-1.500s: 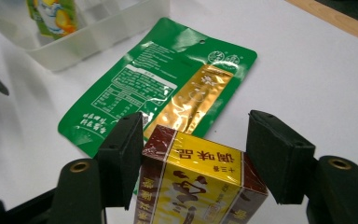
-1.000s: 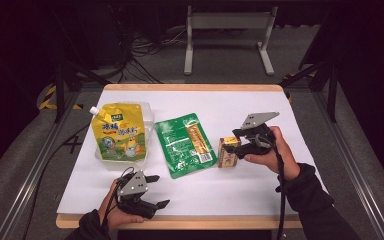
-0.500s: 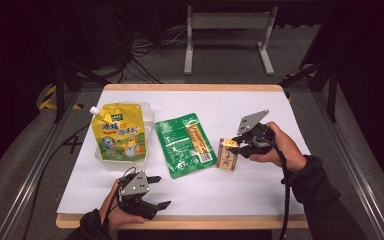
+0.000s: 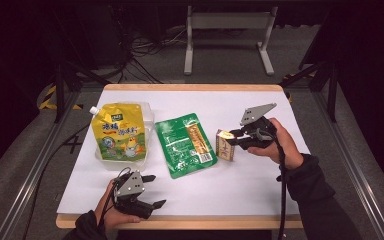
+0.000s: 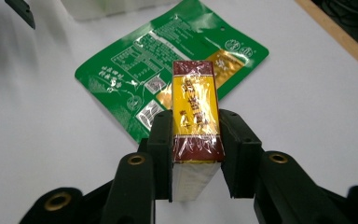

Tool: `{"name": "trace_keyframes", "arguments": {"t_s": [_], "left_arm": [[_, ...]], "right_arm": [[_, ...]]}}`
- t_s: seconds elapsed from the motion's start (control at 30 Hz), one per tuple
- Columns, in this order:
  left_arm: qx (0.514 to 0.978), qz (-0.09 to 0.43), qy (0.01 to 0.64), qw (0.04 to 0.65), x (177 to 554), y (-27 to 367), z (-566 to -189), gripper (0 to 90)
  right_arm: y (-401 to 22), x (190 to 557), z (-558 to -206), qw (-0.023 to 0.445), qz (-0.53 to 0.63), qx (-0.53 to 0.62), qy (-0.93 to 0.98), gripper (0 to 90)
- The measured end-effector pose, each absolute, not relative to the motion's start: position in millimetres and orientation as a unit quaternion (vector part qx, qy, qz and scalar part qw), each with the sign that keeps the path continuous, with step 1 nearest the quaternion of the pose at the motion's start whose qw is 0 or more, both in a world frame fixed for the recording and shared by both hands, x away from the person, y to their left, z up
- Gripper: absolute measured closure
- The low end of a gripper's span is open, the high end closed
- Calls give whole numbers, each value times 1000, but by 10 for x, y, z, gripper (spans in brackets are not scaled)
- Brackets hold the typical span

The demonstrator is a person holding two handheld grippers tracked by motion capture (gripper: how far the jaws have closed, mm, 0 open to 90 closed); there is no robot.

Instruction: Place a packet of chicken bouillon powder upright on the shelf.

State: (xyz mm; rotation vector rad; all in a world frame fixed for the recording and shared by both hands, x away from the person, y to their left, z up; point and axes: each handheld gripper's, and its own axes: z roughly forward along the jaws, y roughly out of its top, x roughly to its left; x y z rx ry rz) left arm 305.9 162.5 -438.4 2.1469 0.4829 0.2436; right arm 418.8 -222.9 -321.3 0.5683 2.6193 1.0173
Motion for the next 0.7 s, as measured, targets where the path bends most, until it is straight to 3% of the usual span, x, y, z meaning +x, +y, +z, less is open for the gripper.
{"name": "trace_keyframes", "arguments": {"t_s": [0.7], "left_arm": [[854, 107, 209, 465, 3038, 1887, -4403, 163]], "right_arm": [[-2012, 4279, -3006, 129, 384, 176, 897, 685]]}}
